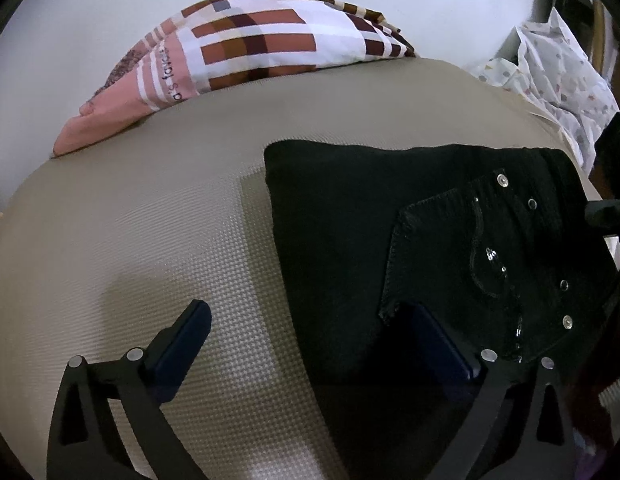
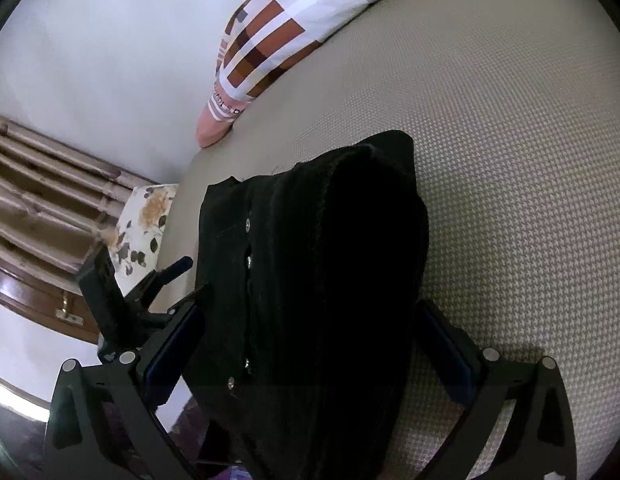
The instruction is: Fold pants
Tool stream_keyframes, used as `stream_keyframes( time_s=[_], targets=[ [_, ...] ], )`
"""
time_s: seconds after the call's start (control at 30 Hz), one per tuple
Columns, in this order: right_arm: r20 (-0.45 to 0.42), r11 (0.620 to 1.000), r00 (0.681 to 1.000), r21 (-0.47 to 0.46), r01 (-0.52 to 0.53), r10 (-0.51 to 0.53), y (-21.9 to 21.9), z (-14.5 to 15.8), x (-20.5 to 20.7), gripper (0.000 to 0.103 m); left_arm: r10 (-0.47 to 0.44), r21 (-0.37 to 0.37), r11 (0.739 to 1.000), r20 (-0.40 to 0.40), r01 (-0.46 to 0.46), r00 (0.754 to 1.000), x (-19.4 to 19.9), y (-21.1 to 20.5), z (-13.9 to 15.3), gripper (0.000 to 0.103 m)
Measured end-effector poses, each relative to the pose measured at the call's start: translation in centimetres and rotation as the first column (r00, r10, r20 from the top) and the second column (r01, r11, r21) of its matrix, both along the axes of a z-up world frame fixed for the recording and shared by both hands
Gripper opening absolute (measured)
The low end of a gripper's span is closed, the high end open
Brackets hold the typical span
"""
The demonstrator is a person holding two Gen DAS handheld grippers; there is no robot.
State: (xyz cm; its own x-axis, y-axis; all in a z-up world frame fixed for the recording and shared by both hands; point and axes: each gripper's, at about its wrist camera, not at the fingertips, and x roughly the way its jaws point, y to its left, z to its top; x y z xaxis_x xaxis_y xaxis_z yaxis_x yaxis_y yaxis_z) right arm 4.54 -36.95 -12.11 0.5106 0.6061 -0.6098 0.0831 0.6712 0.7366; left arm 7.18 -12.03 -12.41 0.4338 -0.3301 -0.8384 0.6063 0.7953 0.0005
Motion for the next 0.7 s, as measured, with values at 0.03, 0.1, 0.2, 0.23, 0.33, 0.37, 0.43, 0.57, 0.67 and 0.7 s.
stream_keyframes(
  time_s=[0.03, 0.1, 0.2, 0.23, 0.33, 0.37, 0.43, 0.57, 0.67, 0.7],
  targets=[
    [0.003, 1.000, 1.000, -0.008, 0.003, -0.003, 0.1, 0.1, 0.0, 0.103, -0.006, -0.008, 1.000, -0.012, 0.006, 1.000, 0.1, 0.0, -0.2, 0.102],
    [0.009, 1.000, 1.000, -0.008, 0.016, -0.016, 0.1, 0.0, -0.1, 0.103, -0.013, -0.024, 1.000, -0.038, 0.012, 0.999, 0.4, 0.1, -0.4, 0.102],
    [0.019, 1.000, 0.999, -0.001, 0.031, -0.031, 0.0, 0.0, -0.2, 0.103, -0.029, -0.056, 0.998, -0.086, 0.024, 0.996, 0.8, 0.3, -0.8, 0.102],
    [0.021, 0.999, 0.999, 0.000, 0.035, -0.035, 0.0, 0.0, -0.3, 0.103, -0.031, -0.066, 0.998, -0.101, 0.024, 0.994, 0.9, 0.3, -0.9, 0.102],
    [0.030, 0.999, 0.999, -0.010, 0.041, -0.041, 0.1, 0.0, -0.3, 0.103, -0.028, -0.100, 0.995, -0.156, 0.012, 0.987, 1.4, 0.7, -1.3, 0.103],
    [0.032, 0.999, 0.999, -0.016, 0.041, -0.040, 0.1, 0.1, -0.4, 0.103, -0.026, -0.110, 0.994, -0.167, 0.007, 0.986, 1.5, 0.8, -1.5, 0.103],
    [0.033, 0.999, 0.999, -0.026, 0.039, -0.038, 0.4, 0.2, -0.3, 0.103, -0.031, -0.120, 0.993, -0.164, 0.012, 0.986, 1.4, 0.8, -1.5, 0.103],
    [0.029, 0.999, 0.999, -0.016, 0.038, -0.038, 0.3, 0.1, -0.1, 0.103, -0.052, -0.125, 0.992, -0.153, 0.033, 0.987, 1.3, 0.6, -1.5, 0.103],
    [0.033, 0.999, 0.998, -0.011, 0.047, -0.046, 0.3, 0.0, -0.1, 0.103, -0.069, -0.141, 0.989, -0.160, 0.047, 0.985, 1.8, 0.6, -1.6, 0.103],
    [0.035, 0.999, 0.998, -0.015, 0.049, -0.049, 0.3, 0.1, -0.1, 0.103, -0.073, -0.141, 0.989, -0.158, 0.051, 0.985, 1.8, 0.6, -1.6, 0.103]
  ],
)
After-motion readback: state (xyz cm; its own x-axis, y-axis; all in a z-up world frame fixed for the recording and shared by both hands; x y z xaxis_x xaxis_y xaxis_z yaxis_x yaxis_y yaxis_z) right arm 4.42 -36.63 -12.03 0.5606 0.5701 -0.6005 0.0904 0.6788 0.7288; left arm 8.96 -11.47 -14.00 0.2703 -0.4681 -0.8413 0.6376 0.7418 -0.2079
